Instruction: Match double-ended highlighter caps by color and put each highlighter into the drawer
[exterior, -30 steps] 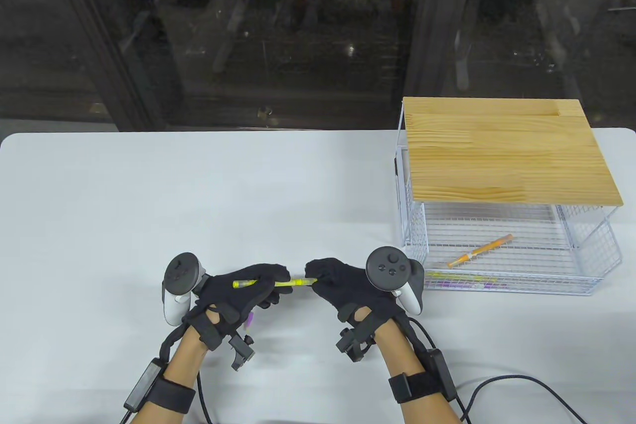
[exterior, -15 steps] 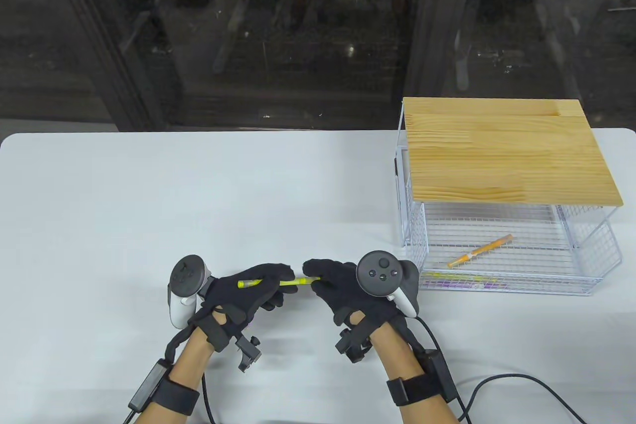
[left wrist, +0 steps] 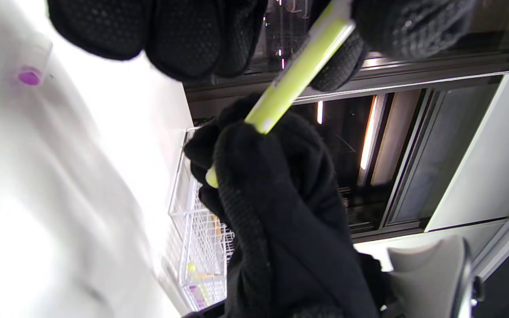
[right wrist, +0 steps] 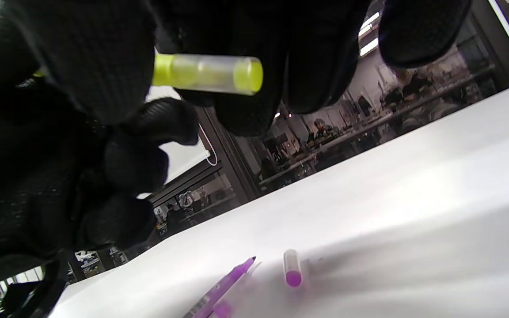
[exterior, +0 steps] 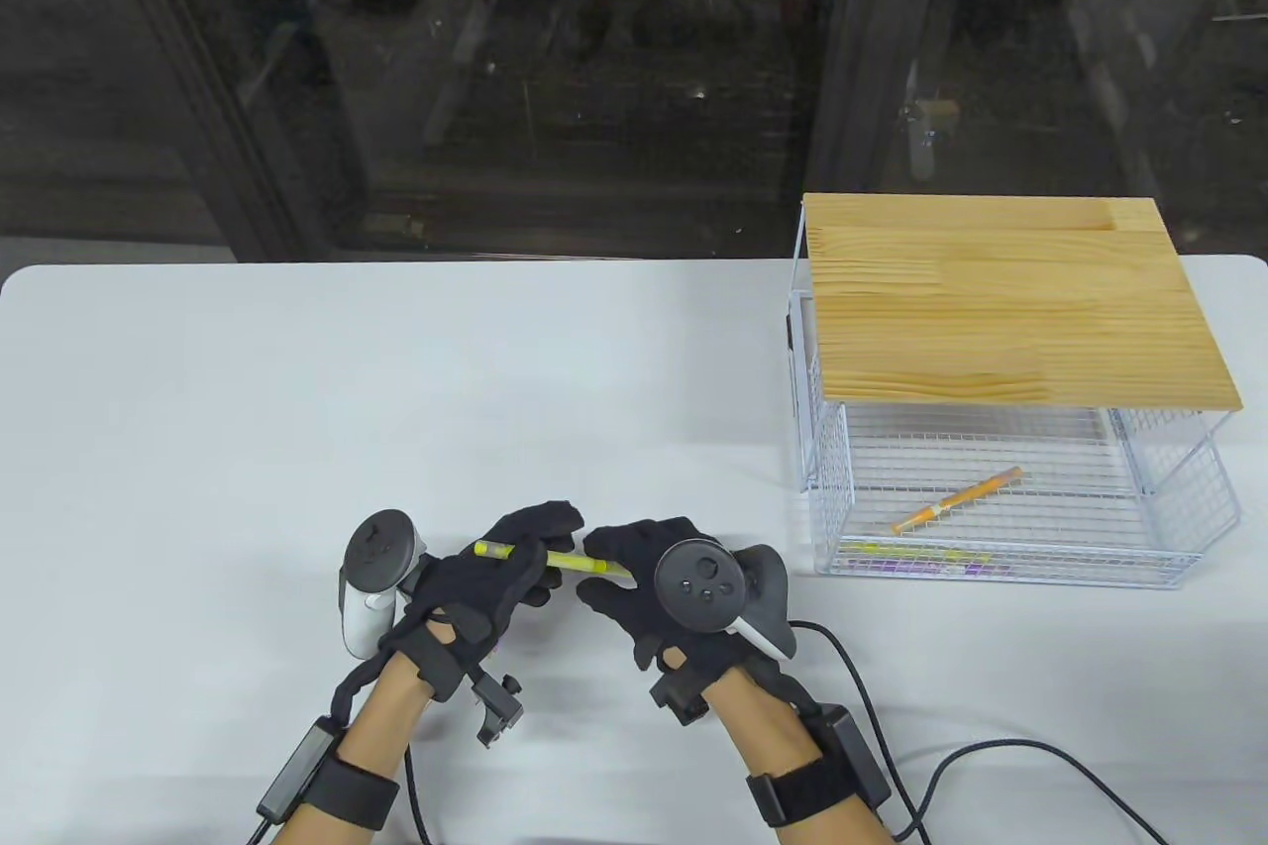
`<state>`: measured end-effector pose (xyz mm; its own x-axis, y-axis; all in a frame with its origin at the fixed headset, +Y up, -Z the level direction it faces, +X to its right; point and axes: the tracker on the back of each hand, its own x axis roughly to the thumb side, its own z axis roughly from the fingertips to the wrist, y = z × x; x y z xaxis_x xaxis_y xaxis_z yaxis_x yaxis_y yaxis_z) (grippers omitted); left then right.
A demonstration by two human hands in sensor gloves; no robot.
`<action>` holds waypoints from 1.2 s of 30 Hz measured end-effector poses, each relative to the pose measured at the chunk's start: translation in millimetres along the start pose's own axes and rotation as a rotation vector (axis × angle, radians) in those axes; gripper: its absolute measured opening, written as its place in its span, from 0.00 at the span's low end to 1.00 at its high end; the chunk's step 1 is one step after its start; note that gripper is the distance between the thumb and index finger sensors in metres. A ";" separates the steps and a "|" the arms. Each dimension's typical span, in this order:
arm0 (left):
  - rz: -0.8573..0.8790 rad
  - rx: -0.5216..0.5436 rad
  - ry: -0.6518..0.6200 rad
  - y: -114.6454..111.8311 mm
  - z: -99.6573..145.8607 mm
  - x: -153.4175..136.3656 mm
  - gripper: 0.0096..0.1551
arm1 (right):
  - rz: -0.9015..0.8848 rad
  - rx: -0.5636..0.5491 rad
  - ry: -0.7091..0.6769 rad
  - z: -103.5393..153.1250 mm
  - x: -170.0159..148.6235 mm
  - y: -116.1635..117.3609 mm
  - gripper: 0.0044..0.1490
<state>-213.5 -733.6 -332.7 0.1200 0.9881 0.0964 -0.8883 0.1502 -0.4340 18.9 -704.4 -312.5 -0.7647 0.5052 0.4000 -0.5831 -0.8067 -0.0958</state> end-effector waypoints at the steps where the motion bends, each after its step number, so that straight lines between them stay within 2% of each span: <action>1: -0.011 -0.005 0.001 -0.7 -0.2 0.1 0.35 | 0.007 -0.013 -0.006 0.4 1.9 -0.4 0.30; 5: -0.035 -0.062 0.003 -6.2 -1.5 0.0 0.35 | -0.001 -0.014 -0.041 0.6 9.3 0.3 0.27; 8: -0.035 -0.062 0.005 -6.7 -1.8 0.6 0.36 | 0.060 -0.014 -0.082 1.7 13.5 -1.3 0.27; 16: -0.218 0.049 0.005 9.5 3.9 10.8 0.41 | 0.153 -0.076 -0.116 1.7 10.0 -20.8 0.27; 23: -0.355 0.168 -0.016 23.6 10.2 22.2 0.37 | 0.196 -0.168 -0.097 3.1 2.2 -45.2 0.28; 29: -0.591 0.304 -0.030 38.2 18.2 35.3 0.34 | 0.254 -0.261 -0.078 6.9 -1.7 -71.8 0.33; 36: -0.632 0.376 -0.014 48.7 22.5 37.6 0.33 | 0.300 -0.359 -0.038 13.5 -15.1 -101.0 0.30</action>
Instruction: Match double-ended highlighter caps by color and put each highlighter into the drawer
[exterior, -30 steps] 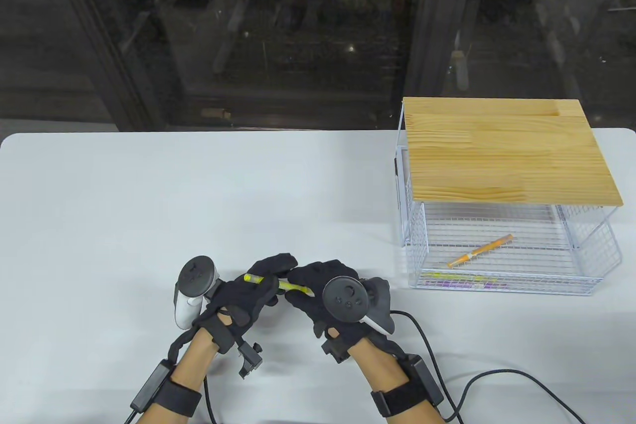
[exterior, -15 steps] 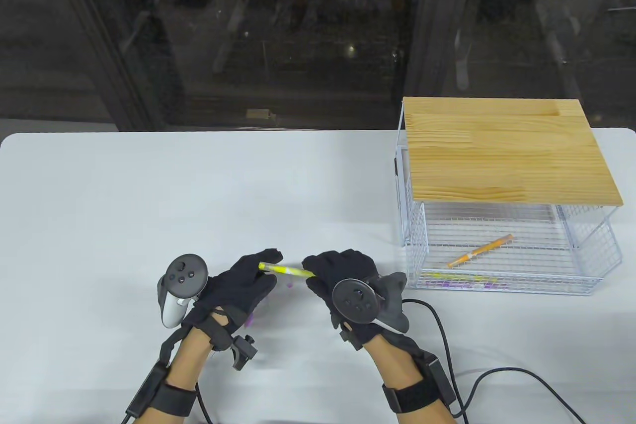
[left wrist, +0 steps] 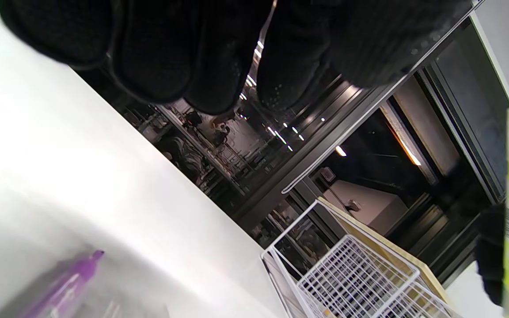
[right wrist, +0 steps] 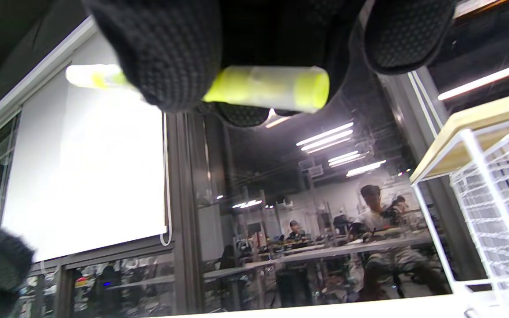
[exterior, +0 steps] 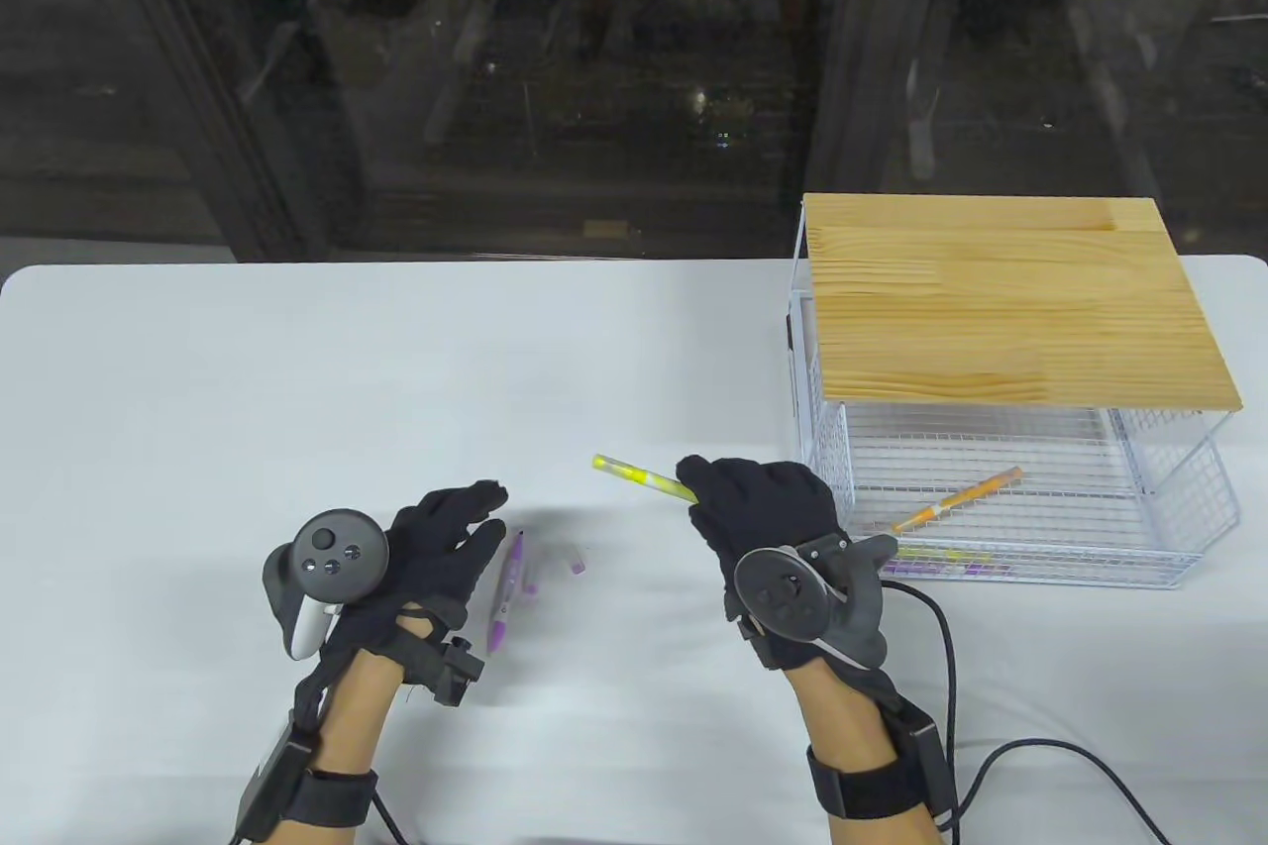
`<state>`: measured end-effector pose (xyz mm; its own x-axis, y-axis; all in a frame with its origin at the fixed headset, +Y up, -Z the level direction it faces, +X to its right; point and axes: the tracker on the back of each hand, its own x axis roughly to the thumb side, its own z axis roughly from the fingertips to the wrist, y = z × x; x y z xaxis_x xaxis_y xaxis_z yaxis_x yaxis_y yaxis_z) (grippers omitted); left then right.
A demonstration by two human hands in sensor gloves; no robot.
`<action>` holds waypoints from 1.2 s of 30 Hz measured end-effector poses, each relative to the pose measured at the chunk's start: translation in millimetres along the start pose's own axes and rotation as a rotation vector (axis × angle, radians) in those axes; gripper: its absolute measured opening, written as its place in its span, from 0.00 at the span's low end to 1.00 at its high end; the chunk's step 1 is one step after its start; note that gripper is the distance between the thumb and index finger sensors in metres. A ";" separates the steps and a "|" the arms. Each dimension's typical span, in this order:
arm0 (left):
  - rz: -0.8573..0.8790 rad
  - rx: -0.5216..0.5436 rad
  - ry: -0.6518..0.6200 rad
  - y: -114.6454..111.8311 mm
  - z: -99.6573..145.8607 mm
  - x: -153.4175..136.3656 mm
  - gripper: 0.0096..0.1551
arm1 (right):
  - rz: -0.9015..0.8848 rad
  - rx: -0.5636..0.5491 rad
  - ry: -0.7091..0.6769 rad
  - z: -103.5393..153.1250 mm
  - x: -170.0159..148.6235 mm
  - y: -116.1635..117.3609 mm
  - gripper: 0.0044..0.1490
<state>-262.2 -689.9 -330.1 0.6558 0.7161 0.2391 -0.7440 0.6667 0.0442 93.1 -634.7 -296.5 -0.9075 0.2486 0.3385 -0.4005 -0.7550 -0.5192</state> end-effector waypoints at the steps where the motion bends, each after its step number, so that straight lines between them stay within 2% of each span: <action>1: -0.002 0.000 0.002 0.3 -0.1 -0.3 0.33 | 0.005 -0.011 0.005 -0.1 -2.4 -2.4 0.30; 13: -0.063 0.028 0.024 5.0 0.3 -3.8 0.33 | 0.067 -0.101 0.119 1.4 -36.4 -33.3 0.29; 27: -0.063 0.032 0.034 6.3 1.1 -5.2 0.32 | 0.093 -0.003 0.409 10.7 -104.3 -42.3 0.28; 36: -0.065 0.019 0.036 5.4 0.9 -5.7 0.32 | 0.106 0.051 0.535 18.8 -136.0 -40.6 0.28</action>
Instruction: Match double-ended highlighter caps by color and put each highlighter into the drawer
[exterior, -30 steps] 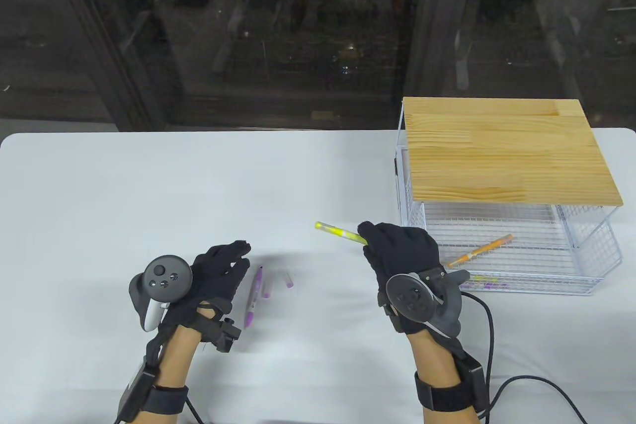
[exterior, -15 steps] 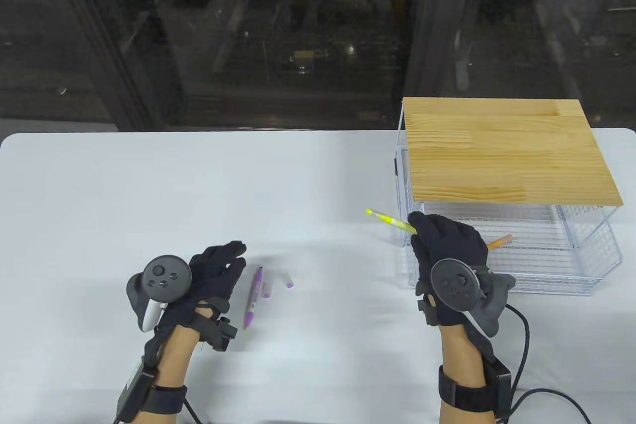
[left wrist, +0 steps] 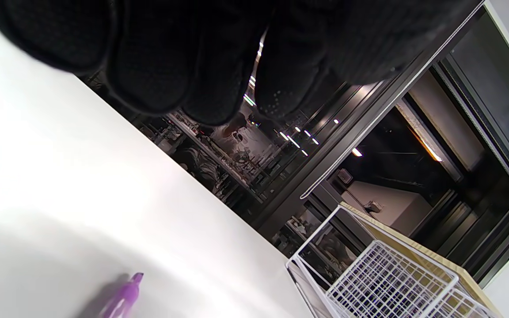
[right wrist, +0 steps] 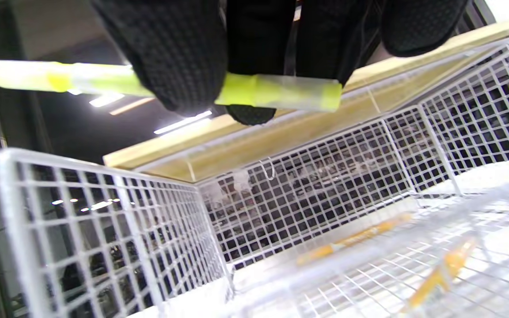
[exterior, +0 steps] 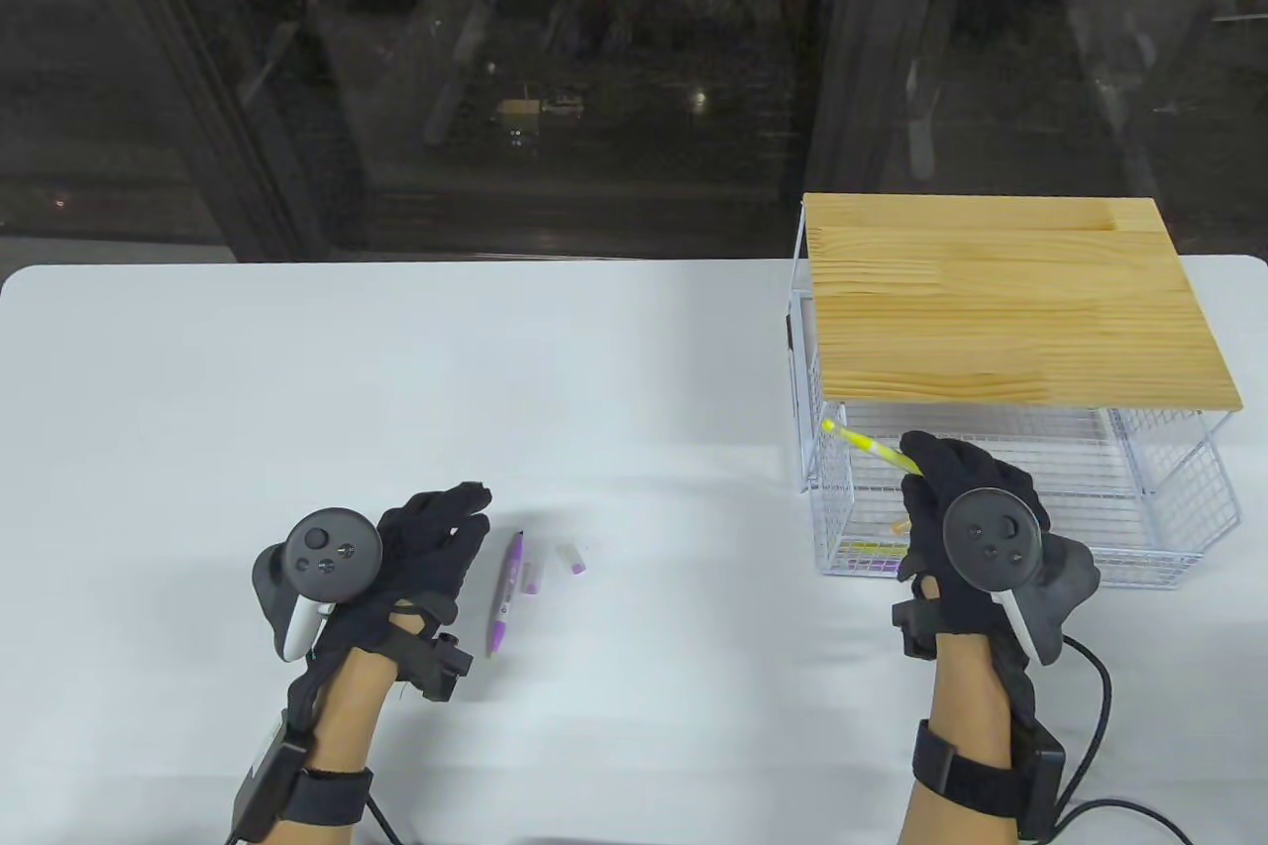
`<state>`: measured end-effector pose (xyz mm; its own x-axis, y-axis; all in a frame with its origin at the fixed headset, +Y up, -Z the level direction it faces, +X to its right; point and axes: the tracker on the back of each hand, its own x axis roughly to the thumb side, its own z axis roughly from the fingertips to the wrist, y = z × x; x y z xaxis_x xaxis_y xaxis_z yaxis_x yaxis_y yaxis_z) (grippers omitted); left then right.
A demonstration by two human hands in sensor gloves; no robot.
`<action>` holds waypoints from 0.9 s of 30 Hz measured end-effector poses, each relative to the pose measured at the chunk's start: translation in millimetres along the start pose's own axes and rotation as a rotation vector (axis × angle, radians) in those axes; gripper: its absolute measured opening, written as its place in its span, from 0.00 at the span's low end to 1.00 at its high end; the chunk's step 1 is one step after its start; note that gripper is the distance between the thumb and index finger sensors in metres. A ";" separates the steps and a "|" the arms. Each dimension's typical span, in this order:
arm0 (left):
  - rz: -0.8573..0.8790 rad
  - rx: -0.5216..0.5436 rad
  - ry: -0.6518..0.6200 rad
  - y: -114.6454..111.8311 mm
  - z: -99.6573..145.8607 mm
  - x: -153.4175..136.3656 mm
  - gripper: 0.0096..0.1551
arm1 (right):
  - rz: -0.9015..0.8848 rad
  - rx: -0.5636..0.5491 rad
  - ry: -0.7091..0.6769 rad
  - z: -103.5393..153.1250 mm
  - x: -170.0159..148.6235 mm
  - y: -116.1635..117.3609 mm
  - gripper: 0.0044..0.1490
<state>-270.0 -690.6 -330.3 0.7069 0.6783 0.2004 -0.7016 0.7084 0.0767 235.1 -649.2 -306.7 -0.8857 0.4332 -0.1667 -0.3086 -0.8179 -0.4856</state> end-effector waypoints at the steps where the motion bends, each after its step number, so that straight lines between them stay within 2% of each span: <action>1: -0.001 -0.001 0.000 0.0 0.0 0.0 0.32 | 0.011 0.004 0.016 -1.0 -3.3 1.2 0.28; 8: -0.007 -0.006 0.002 -0.6 -0.2 -0.4 0.32 | 0.059 0.021 0.098 -5.2 -19.0 9.8 0.27; 18: -0.007 -0.012 0.004 -1.4 -0.7 -0.8 0.32 | 0.089 0.143 0.181 -10.2 -38.8 23.3 0.29; 23: -0.008 -0.015 0.003 -1.9 -1.0 -0.8 0.32 | 0.104 0.197 0.200 -10.2 -38.9 23.5 0.31; 27: -0.006 -0.015 0.004 -1.9 -1.3 -1.0 0.32 | 0.092 0.160 0.171 -9.0 -30.3 19.5 0.31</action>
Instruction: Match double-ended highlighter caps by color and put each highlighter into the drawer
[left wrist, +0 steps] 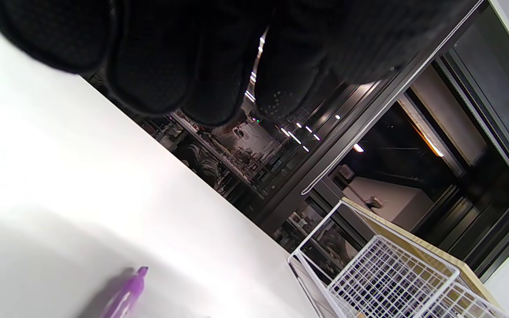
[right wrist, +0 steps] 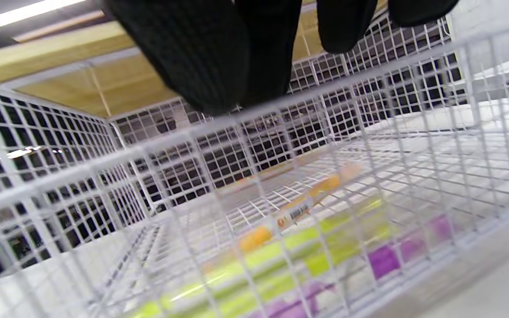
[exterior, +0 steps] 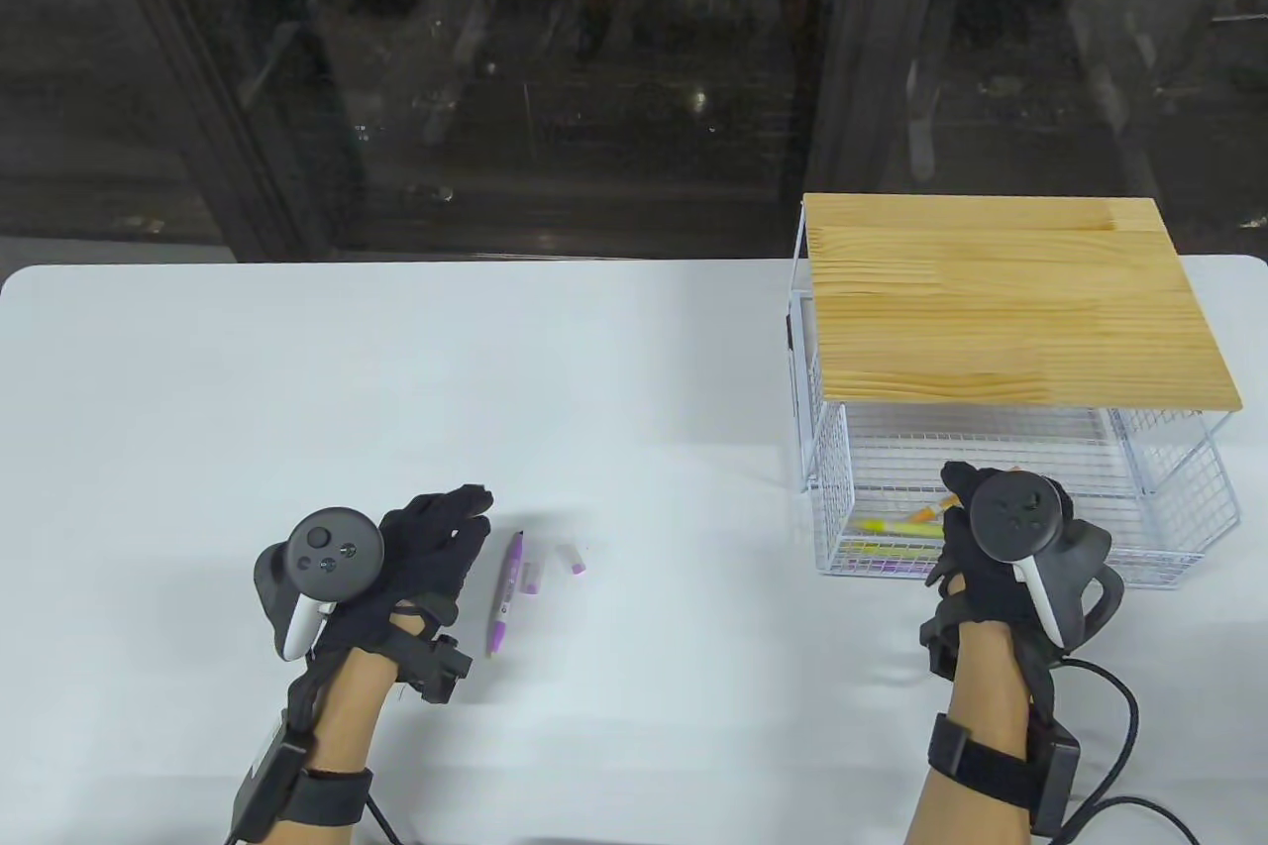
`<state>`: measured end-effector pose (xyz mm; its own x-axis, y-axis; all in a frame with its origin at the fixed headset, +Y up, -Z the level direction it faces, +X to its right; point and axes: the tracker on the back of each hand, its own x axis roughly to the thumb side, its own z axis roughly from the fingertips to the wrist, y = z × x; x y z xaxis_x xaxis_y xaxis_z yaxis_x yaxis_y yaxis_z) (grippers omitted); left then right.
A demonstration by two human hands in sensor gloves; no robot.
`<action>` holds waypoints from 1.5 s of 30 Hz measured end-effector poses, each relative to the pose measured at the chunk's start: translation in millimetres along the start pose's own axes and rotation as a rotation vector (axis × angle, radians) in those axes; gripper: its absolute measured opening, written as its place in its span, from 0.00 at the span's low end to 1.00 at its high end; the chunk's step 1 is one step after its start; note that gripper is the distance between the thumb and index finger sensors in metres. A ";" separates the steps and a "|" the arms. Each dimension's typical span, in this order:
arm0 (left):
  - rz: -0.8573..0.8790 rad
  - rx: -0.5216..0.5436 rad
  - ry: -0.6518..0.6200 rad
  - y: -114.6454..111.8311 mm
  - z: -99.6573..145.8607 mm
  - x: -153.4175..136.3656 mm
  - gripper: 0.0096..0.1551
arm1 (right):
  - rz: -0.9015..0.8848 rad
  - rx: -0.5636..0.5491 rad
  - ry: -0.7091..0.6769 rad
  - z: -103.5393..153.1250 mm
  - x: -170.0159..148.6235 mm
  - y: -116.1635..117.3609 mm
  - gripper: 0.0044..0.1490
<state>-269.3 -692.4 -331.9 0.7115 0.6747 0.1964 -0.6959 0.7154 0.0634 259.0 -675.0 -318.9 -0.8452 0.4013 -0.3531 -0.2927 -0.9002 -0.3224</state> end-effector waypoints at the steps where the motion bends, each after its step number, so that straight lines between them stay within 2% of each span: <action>1: 0.000 0.001 0.000 -0.1 0.0 0.0 0.32 | -0.007 -0.034 -0.017 2.4 4.6 -3.3 0.30; 10: -0.009 0.004 0.000 -0.4 -0.1 -0.5 0.32 | 0.001 -0.303 -0.254 32.0 57.4 -27.1 0.28; 17: -0.019 0.004 0.005 -0.1 0.6 -0.6 0.32 | 0.017 -0.397 -0.425 54.8 90.4 -34.1 0.28; 20: -0.023 0.003 0.006 -0.2 0.6 -0.8 0.32 | 0.022 -0.405 -0.479 63.5 101.9 -33.4 0.28; 23: -0.027 0.004 0.010 -0.2 0.7 -1.0 0.32 | 0.019 -0.395 -0.542 72.5 114.8 -30.1 0.28; 30: -0.044 -0.003 0.021 -0.9 0.8 -1.6 0.32 | 0.015 -0.285 -0.665 85.5 140.6 -7.9 0.28; 41: -0.082 -0.017 0.040 -3.3 -0.6 -2.5 0.32 | 0.077 -0.019 -0.748 89.9 164.1 61.0 0.28; 45: -0.108 -0.020 0.044 -4.5 -0.9 -1.9 0.31 | 0.078 0.035 -0.724 87.0 162.6 74.7 0.28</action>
<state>-267.4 -696.8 -333.5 0.7861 0.6006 0.1463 -0.6132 0.7874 0.0623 60.8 -691.7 -324.0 -0.9445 0.1341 0.2999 -0.2235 -0.9314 -0.2874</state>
